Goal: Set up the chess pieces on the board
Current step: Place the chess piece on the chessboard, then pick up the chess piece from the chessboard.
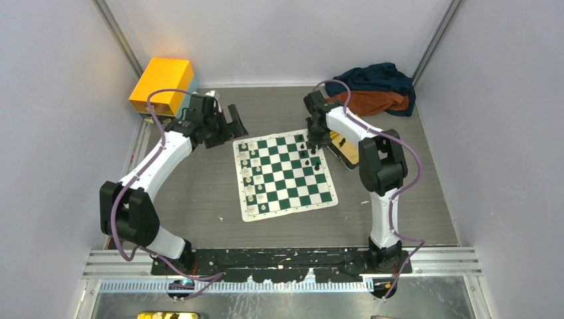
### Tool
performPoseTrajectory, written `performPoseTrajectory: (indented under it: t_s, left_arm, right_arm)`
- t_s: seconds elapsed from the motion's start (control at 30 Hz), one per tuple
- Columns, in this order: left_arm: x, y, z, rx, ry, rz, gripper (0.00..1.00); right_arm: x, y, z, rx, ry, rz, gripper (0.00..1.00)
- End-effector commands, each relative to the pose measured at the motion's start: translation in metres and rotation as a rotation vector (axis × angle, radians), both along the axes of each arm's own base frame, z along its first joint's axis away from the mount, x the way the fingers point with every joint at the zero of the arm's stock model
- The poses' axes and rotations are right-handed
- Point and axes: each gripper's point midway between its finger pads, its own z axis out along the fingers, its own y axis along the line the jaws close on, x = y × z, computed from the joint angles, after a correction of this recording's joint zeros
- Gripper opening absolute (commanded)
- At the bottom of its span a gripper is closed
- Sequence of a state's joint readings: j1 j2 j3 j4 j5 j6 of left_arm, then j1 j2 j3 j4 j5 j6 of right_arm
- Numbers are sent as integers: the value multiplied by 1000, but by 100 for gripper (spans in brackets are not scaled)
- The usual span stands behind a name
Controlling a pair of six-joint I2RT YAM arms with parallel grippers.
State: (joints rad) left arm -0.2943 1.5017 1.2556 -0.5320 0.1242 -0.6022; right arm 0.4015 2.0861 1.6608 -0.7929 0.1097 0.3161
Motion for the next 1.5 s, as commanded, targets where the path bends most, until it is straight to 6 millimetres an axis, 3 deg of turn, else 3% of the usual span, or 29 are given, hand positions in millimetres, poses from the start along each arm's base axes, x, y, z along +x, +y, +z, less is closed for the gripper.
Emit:
performPoseTrajectory:
  t_s: [0.0, 0.43, 0.8, 1.47]
  left_arm:
    - [12, -5, 24, -26, -73, 0, 100]
    - [9, -4, 24, -26, -71, 3, 100]
    - [7, -4, 24, -27, -71, 3, 100]
    - [5, -4, 21, -20, -64, -4, 100]
  right_arm:
    - [11, 7, 55, 53, -121, 14, 31]
    - [-21, 8, 69, 62, -134, 35, 31]
    - [-61, 4, 56, 62, -96, 45, 34]
    - [-65, 7, 32, 63, -62, 44, 34]
